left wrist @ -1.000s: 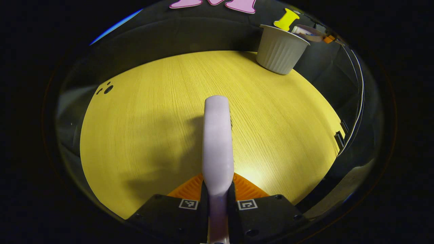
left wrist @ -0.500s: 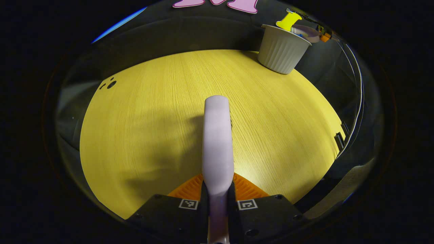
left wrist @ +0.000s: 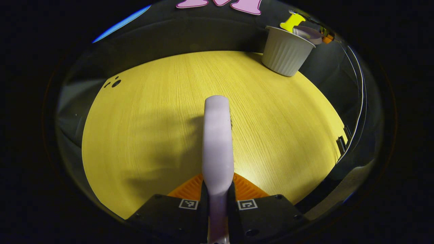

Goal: Pick up the small broom and dustpan from the desktop, sweep the trash into the dustpan with the broom, and then empty the trash into the garbage bin.

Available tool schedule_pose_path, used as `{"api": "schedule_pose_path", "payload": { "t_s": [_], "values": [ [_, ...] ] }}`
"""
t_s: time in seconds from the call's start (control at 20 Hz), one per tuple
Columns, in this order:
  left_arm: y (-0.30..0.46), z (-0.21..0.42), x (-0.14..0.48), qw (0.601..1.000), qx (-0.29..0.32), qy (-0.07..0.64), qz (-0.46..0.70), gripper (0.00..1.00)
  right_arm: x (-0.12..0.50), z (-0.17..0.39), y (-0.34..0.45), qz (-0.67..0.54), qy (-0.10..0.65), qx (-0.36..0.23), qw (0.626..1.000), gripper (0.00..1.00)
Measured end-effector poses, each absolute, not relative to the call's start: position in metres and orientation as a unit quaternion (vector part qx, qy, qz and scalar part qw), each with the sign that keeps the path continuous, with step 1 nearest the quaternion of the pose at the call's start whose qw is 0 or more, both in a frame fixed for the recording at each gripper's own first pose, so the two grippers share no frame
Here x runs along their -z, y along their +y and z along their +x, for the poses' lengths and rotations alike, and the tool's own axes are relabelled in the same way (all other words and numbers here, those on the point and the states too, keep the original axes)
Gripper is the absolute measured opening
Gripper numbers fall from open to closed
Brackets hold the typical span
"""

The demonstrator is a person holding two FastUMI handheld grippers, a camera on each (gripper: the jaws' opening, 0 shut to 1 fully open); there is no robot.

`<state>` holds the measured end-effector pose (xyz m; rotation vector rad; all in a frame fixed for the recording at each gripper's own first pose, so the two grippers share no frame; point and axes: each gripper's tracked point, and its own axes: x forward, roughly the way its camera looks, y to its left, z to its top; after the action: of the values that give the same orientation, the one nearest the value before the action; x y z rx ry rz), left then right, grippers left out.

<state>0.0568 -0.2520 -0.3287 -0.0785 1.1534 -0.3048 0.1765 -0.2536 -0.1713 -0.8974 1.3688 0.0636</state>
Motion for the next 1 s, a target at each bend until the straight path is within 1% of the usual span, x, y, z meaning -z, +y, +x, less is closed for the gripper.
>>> {"api": "schedule_pose_path", "payload": {
  "t_s": [0.05,0.1,0.15,0.2,0.25,0.3,0.35,0.4,0.55,0.65,0.7,0.75,0.8,0.85,0.9,1.0],
  "values": [
    [-0.251,0.057,0.329,0.827,0.142,0.543,-0.036,0.28,0.171,0.174,-0.255,-0.39,0.607,-0.026,0.692,0.36],
    [-0.251,0.057,0.329,0.828,0.14,0.542,-0.034,0.28,0.168,0.17,-0.257,-0.374,0.604,-0.024,0.703,0.34],
    [-0.25,0.058,0.329,0.828,0.139,0.542,-0.033,0.28,0.167,0.165,-0.256,-0.356,0.601,-0.023,0.716,0.34],
    [-0.25,0.058,0.329,0.828,0.138,0.542,-0.033,0.27,0.165,0.16,-0.254,-0.337,0.596,-0.023,0.728,0.4],
    [-0.25,0.058,0.328,0.828,0.137,0.542,-0.033,0.28,0.162,0.156,-0.253,-0.32,0.589,-0.024,0.742,0.37],
    [-0.25,0.057,0.329,0.828,0.137,0.543,-0.032,0.26,0.162,0.156,-0.252,-0.307,0.574,-0.022,0.758,0.36],
    [-0.249,0.057,0.328,0.828,0.136,0.543,-0.031,0.28,0.161,0.152,-0.251,-0.297,0.56,-0.023,0.773,0.34],
    [-0.248,0.057,0.329,0.828,0.135,0.543,-0.03,0.28,0.157,0.147,-0.249,-0.288,0.547,-0.026,0.786,0.36],
    [-0.247,0.057,0.328,0.828,0.132,0.545,-0.027,0.28,0.145,0.128,-0.226,-0.253,0.519,-0.044,0.815,0.36],
    [-0.245,0.057,0.328,0.828,0.128,0.545,-0.022,0.27,0.14,0.113,-0.203,-0.224,0.511,-0.068,0.827,0.37],
    [-0.243,0.057,0.328,0.829,0.126,0.545,-0.019,0.28,0.139,0.103,-0.191,-0.209,0.507,-0.081,0.832,0.34],
    [-0.242,0.058,0.328,0.829,0.124,0.545,-0.017,0.27,0.14,0.094,-0.181,-0.199,0.503,-0.089,0.836,0.36],
    [-0.242,0.058,0.328,0.83,0.122,0.544,-0.017,0.28,0.144,0.083,-0.169,-0.19,0.5,-0.101,0.839,0.34],
    [-0.242,0.059,0.328,0.831,0.12,0.543,-0.017,0.28,0.148,0.071,-0.156,-0.18,0.499,-0.112,0.84,0.34],
    [-0.242,0.059,0.328,0.832,0.118,0.542,-0.017,0.28,0.154,0.062,-0.143,-0.171,0.5,-0.125,0.84,0.4],
    [-0.239,0.059,0.328,0.833,0.116,0.541,-0.013,0.28,0.17,0.038,-0.122,-0.158,0.509,-0.148,0.833,0.36]
  ]
}}
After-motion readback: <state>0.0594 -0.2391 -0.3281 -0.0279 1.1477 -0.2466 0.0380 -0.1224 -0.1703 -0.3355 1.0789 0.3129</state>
